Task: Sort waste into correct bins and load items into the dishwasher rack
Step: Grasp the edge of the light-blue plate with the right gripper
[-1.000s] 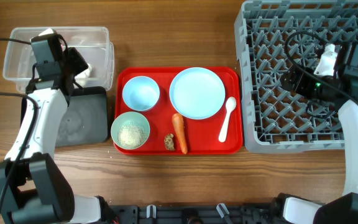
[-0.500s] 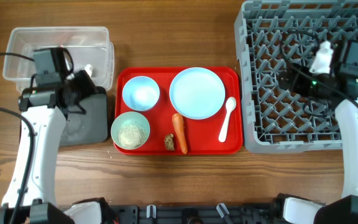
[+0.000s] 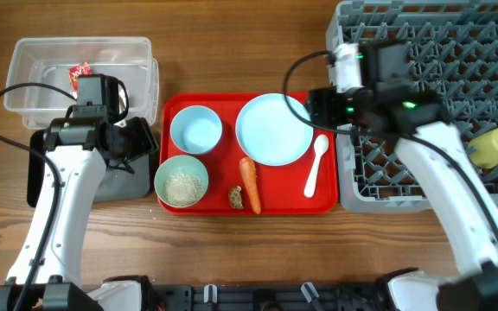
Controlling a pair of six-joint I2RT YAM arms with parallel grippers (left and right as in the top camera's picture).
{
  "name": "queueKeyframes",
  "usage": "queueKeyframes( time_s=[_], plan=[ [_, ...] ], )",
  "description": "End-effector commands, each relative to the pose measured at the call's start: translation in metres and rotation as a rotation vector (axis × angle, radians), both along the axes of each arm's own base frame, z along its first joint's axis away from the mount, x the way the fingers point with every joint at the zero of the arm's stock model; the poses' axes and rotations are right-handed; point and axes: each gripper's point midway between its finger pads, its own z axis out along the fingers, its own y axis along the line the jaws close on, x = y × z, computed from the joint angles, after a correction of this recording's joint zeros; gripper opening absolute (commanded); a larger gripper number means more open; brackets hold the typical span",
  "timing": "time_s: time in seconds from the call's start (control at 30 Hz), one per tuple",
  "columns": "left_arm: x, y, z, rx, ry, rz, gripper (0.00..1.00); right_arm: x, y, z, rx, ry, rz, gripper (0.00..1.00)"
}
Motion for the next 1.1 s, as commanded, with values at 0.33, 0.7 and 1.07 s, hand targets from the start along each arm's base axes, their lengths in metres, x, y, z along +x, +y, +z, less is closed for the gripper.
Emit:
queueKeyframes(
  time_s=[0.33,0.7,1.07],
  plan=[
    [0.001,-0.003,0.000,-0.012,-0.003,0.005,0.67,0.008,0.001,-0.136,-0.119,0.326,-0.126,0.71],
    [0.001,-0.003,0.000,-0.013,-0.003,0.006,0.67,0.003,0.000,-0.175,-0.135,0.414,-0.161,0.46],
    [0.001,-0.003,0.000,-0.012,-0.003,0.005,0.68,0.024,0.007,-0.170,-0.079,0.343,-0.206,0.07]
  ],
)
